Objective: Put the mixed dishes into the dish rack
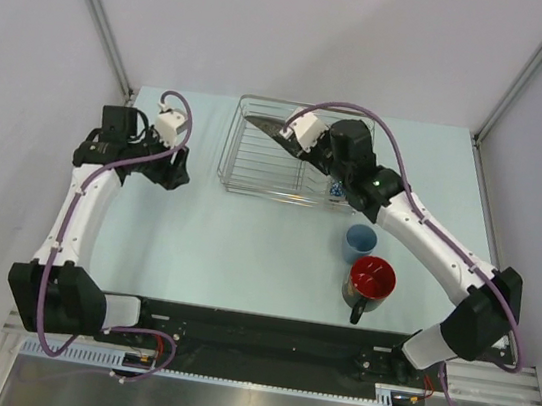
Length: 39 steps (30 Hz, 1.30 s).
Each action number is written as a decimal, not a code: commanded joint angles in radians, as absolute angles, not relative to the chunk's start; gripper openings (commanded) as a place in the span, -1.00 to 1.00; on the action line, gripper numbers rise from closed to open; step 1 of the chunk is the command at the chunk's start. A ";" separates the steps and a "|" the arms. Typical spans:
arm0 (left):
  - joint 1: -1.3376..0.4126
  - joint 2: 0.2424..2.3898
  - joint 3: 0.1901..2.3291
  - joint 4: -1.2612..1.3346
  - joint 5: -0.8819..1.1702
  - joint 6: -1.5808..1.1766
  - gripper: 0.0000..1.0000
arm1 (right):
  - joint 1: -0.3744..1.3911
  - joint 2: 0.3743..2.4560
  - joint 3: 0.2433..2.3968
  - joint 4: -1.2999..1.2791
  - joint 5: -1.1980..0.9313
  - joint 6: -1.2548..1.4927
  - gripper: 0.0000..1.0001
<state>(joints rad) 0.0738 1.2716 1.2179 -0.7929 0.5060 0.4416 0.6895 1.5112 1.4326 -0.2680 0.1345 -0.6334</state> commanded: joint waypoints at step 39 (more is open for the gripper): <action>0.094 1.289 1.097 -0.686 0.577 0.420 0.20 | 0.611 1.666 1.497 -0.265 0.314 -1.046 -1.00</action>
<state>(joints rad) 0.0818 1.2903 1.1080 -0.7151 0.5365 0.4198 0.6197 1.6840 1.4326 -0.3862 0.3058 -1.0332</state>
